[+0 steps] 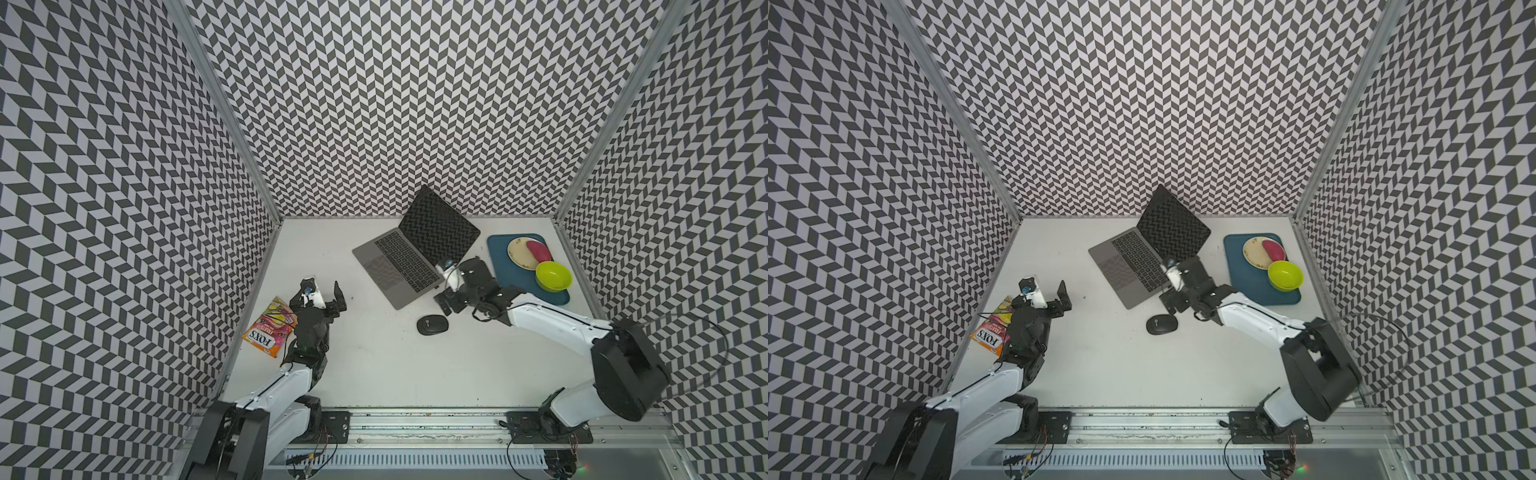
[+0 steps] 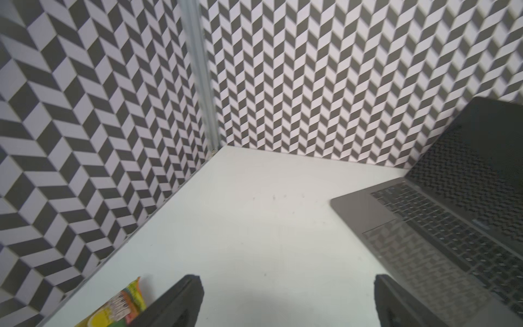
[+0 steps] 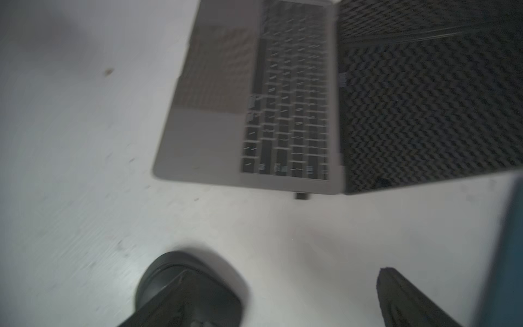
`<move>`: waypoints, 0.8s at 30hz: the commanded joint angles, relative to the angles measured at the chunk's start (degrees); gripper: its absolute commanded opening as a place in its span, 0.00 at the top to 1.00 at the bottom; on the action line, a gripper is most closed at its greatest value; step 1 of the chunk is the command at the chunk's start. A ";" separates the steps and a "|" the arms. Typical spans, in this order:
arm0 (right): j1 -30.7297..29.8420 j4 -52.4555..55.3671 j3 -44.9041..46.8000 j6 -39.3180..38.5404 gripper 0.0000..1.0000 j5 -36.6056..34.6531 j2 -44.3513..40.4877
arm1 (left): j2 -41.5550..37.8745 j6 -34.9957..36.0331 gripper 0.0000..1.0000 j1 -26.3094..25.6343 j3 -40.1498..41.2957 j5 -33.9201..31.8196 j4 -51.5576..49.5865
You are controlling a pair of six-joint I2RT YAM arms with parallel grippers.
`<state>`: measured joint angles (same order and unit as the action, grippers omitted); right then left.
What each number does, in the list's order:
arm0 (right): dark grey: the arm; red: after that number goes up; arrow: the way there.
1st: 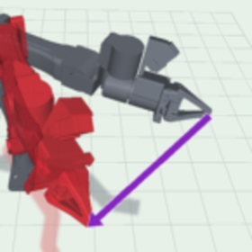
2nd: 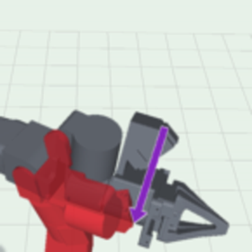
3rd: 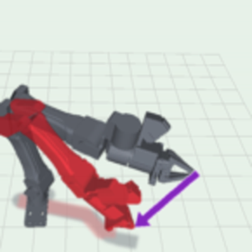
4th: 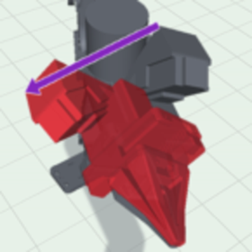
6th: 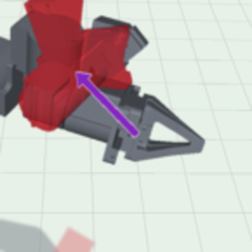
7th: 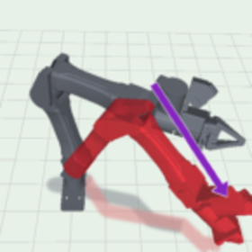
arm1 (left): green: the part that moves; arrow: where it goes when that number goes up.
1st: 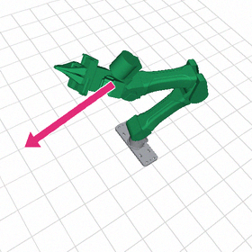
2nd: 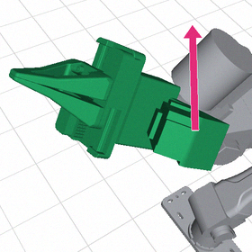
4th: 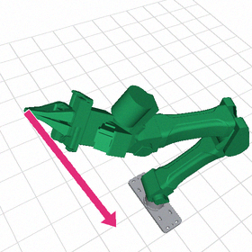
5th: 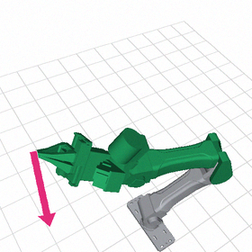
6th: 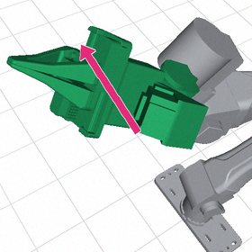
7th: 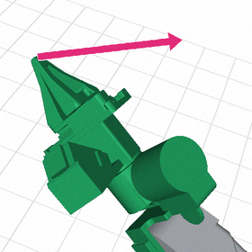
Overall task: Insert the wireless mouse receiver into the laptop
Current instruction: Place the mouse at the center of the board, then reset both arms
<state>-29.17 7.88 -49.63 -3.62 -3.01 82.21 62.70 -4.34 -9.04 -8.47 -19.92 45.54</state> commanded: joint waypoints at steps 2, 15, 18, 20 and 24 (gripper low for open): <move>11.26 -16.02 9.03 12.07 0.00 -9.07 -9.31 | 8.16 5.68 0.00 4.58 3.11 8.82 22.50; 23.55 -71.21 35.80 4.62 0.00 -10.53 -4.90 | 26.12 4.94 0.00 8.95 -6.74 19.48 24.48; 24.04 -82.26 39.54 2.46 0.00 -5.76 1.60 | 26.05 4.58 0.00 9.35 -6.89 20.32 23.97; 23.73 -96.63 41.55 -0.26 0.00 -2.32 8.91 | 26.01 4.61 0.00 9.23 -6.95 20.02 23.92; 26.69 -82.59 35.17 2.76 0.00 1.08 7.28 | 26.22 4.54 0.00 9.37 -7.16 20.16 23.68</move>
<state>-4.60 -66.63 -11.79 -1.15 -6.85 88.47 89.03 0.36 0.05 -15.09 -0.47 69.60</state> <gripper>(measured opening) 0.999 0.999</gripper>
